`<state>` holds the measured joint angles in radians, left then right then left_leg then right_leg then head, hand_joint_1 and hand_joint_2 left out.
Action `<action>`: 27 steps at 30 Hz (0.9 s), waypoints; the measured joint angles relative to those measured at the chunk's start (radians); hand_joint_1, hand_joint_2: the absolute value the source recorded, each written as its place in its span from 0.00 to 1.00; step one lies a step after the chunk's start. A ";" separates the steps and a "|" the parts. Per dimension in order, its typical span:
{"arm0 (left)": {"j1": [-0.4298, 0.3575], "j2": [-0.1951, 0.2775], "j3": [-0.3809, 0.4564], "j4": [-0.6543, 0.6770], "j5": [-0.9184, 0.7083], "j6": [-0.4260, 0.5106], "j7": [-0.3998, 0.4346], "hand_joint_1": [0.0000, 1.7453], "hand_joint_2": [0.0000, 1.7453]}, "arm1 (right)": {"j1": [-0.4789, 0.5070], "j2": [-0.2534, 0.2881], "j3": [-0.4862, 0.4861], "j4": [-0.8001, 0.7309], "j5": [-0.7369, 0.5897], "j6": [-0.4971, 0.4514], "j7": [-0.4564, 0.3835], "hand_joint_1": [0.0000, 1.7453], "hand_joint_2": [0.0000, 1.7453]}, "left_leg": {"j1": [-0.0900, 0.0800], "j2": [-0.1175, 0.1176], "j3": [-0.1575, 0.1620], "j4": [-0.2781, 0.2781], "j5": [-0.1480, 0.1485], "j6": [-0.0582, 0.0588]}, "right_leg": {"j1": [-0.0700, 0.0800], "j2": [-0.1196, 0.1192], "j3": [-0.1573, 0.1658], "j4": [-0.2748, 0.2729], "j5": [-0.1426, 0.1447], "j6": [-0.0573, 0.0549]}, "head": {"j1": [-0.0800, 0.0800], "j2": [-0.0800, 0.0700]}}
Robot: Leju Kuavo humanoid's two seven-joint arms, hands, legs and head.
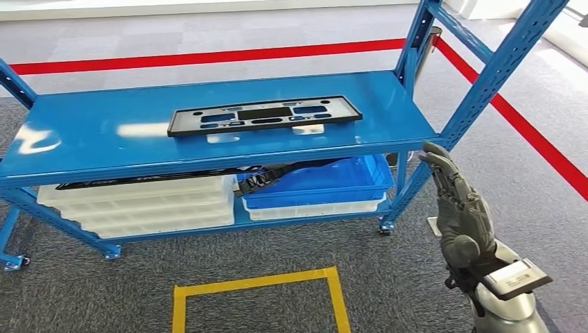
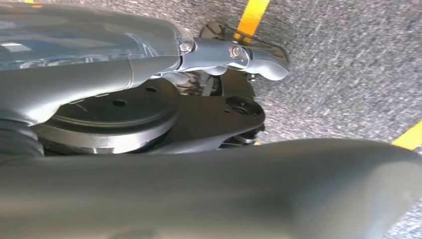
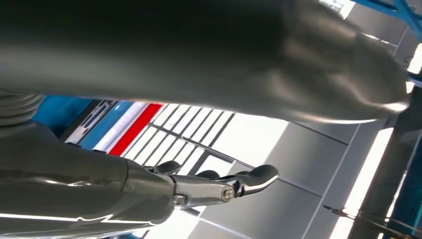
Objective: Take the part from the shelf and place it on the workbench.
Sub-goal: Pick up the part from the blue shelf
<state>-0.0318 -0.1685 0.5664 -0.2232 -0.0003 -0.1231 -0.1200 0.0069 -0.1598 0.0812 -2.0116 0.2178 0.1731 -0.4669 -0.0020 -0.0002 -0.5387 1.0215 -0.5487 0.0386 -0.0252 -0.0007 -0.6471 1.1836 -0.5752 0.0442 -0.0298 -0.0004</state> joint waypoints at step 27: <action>-0.002 0.019 0.007 0.000 -0.040 -0.001 0.007 0.00 0.00 | 0.002 0.001 0.012 0.034 0.018 0.009 0.015 0.00 0.00 | -0.001 0.001 -0.026 0.001 0.018 0.008 | 0.003 0.002 -0.021 0.100 -0.106 -0.009 | -0.001 0.000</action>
<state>-0.0333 -0.1498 0.5737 -0.2232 -0.0401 -0.1237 -0.1129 0.0094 -0.1584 0.0933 -1.9780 0.2360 0.1823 -0.4518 -0.0025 0.0005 -0.5651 1.0226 -0.5306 0.0466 -0.0223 0.0015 -0.6679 1.2832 -0.6816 0.0352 -0.0308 -0.0003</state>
